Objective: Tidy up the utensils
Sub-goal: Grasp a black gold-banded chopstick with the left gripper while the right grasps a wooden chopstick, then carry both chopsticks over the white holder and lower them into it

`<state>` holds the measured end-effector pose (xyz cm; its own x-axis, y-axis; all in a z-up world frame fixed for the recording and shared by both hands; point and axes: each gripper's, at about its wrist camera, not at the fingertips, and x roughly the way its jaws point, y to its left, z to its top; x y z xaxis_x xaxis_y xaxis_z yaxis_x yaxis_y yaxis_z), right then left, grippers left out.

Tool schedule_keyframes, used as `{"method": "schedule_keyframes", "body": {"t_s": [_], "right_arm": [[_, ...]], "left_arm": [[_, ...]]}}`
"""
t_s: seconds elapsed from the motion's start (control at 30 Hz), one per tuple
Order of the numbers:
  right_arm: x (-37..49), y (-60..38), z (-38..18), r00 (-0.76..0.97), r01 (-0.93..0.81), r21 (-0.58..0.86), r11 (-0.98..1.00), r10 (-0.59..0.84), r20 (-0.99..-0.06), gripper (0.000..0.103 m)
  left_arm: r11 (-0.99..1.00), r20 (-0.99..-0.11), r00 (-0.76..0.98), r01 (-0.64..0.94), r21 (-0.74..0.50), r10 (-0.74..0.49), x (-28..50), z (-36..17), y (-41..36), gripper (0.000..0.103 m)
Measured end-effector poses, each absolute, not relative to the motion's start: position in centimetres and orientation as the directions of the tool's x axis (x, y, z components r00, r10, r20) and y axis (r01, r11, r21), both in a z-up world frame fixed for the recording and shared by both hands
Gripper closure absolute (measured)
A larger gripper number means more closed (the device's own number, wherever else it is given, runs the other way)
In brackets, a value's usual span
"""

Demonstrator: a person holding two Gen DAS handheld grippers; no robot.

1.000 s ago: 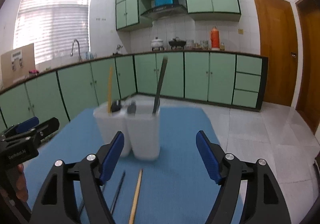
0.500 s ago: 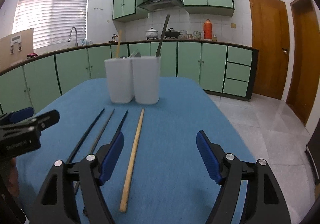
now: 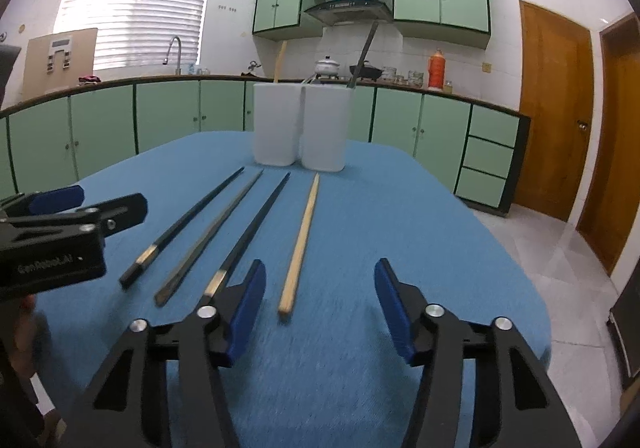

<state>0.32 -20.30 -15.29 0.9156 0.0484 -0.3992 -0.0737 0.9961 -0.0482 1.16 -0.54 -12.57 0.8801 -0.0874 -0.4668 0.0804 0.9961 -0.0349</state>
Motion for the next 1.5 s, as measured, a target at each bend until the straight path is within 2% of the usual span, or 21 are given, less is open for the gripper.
{"method": "schedule_keyframes", "body": {"t_s": [0.3,0.43,0.57,0.67,0.8,1.03,1.13,1.33,1.4,1.43,1.5], "right_arm": [[0.5,-20.4,-15.7,0.902,-0.085,-0.033,0.996,0.063,-0.427,0.068],[0.5,-20.1,-15.9,0.897,-0.108,-0.043,0.993,0.079,-0.435,0.081],[0.2,-19.5,-16.2,0.894,-0.131,-0.065,0.989,0.09,-0.438,0.093],[0.2,-19.4,-16.2,0.894,-0.134,-0.072,0.988,0.089,-0.438,0.095],[0.2,-20.0,-16.2,0.895,-0.117,-0.049,0.992,0.084,-0.439,0.095],[0.2,-20.2,-16.2,0.895,-0.111,-0.027,0.993,0.088,-0.437,0.096],[0.1,-20.3,-16.2,0.896,-0.109,-0.02,0.994,0.089,-0.436,0.096],[0.1,-20.7,-16.2,0.897,-0.1,-0.001,0.995,0.09,-0.434,0.096],[0.0,-20.8,-16.2,0.898,-0.098,0.005,0.995,0.09,-0.431,0.096],[0.0,-20.8,-16.1,0.899,-0.097,0.008,0.995,0.091,-0.429,0.096],[-0.1,-20.9,-16.1,0.901,-0.096,0.012,0.995,0.091,-0.425,0.096]], "left_arm": [[0.995,-0.474,0.876,0.086,-0.042,-0.095,0.7,-13.2,-1.2,0.011],[0.995,-0.476,0.874,0.085,-0.049,-0.098,0.7,-13.3,-1.2,0.011],[0.995,-0.489,0.866,0.091,-0.052,-0.105,1.0,-13.2,-1.3,0.021],[0.994,-0.503,0.857,0.092,-0.064,-0.112,1.1,-13.6,-1.5,0.021],[0.994,-0.516,0.849,0.091,-0.064,-0.111,1.2,-14.1,-1.7,0.027],[0.996,-0.506,0.858,0.087,-0.027,-0.088,0.5,-14.5,-2.8,0.033],[0.997,-0.494,0.866,0.082,-0.009,-0.076,0.2,-14.8,-3.2,0.042],[0.992,-0.479,0.871,0.129,0.012,-0.107,-0.4,-15.0,-4.4,0.073],[0.988,-0.479,0.869,0.152,0.013,-0.127,-0.5,-14.9,-4.7,0.089],[0.987,-0.479,0.868,0.159,0.013,-0.133,-0.5,-14.9,-4.8,0.093],[0.987,-0.478,0.869,0.161,0.02,-0.132,-0.5,-14.9,-4.9,0.095]]}}
